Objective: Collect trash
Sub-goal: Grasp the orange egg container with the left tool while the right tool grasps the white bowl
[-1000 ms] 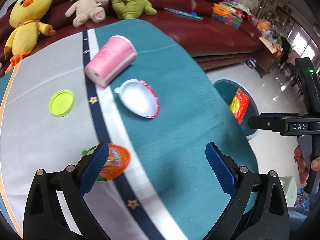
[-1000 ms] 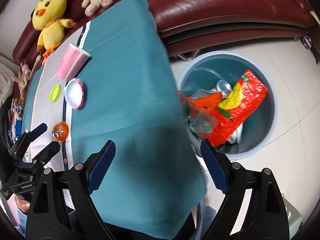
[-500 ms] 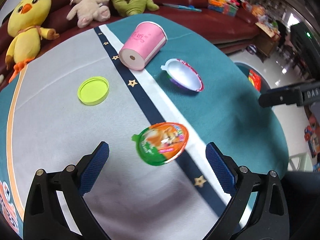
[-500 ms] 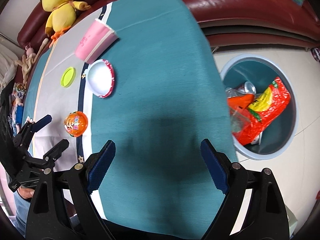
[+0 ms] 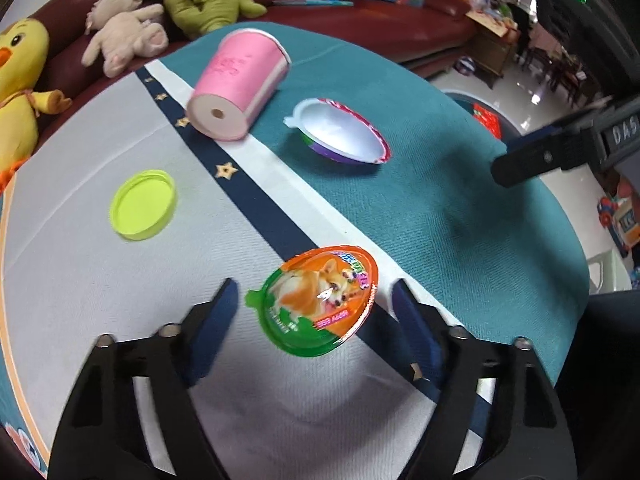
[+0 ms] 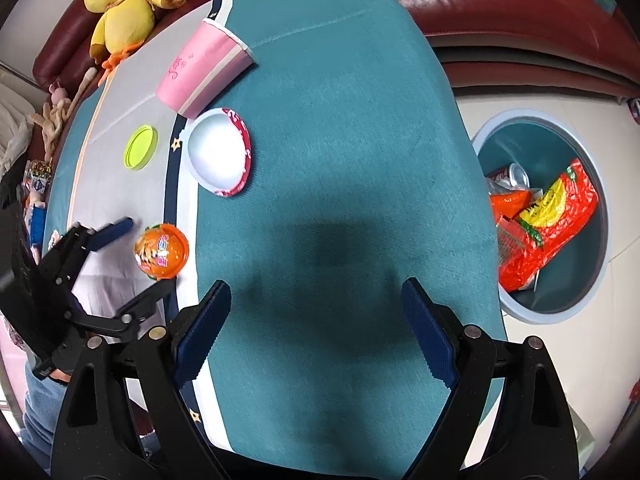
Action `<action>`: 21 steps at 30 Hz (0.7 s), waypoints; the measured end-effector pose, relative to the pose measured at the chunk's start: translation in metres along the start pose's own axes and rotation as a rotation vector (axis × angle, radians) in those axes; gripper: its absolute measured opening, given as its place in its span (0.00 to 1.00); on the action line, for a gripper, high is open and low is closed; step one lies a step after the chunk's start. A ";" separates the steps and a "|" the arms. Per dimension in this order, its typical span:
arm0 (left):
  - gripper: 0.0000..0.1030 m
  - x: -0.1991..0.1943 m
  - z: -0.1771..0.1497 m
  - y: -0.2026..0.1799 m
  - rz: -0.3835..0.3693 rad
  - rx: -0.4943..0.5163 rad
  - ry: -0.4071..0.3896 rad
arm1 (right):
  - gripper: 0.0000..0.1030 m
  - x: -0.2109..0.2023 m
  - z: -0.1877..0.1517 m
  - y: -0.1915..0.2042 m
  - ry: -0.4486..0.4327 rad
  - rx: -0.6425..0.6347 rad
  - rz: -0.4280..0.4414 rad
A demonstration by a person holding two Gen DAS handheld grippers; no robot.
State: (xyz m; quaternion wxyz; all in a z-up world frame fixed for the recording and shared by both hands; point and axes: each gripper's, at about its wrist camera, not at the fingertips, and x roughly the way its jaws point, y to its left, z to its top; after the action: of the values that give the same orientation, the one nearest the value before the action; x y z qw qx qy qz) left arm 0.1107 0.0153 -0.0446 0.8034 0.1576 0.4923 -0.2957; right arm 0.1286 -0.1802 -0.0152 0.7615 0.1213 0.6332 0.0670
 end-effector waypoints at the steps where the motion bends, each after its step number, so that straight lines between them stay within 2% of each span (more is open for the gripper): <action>1: 0.60 0.002 0.000 -0.001 0.003 0.002 0.002 | 0.80 0.001 0.002 0.001 0.000 -0.001 0.000; 4: 0.58 0.002 0.000 0.002 0.012 -0.041 -0.021 | 0.80 0.005 0.010 0.007 0.000 -0.012 0.000; 8: 0.58 -0.003 -0.004 0.032 0.018 -0.215 -0.051 | 0.81 0.012 0.026 0.023 0.001 -0.044 -0.001; 12: 0.58 -0.012 -0.009 0.057 0.027 -0.341 -0.075 | 0.81 0.021 0.046 0.045 -0.008 -0.094 0.009; 17: 0.58 -0.020 -0.011 0.074 0.030 -0.421 -0.093 | 0.80 0.037 0.067 0.066 -0.014 -0.148 0.014; 21: 0.58 -0.026 -0.013 0.076 0.035 -0.445 -0.099 | 0.81 0.053 0.077 0.073 -0.007 -0.165 0.004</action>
State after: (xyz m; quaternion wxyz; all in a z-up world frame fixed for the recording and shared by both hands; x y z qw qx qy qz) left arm 0.1408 0.0902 -0.0307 0.8467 -0.0298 0.5024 -0.1729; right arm 0.2180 -0.1040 -0.0323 0.7709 0.0598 0.6227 0.1200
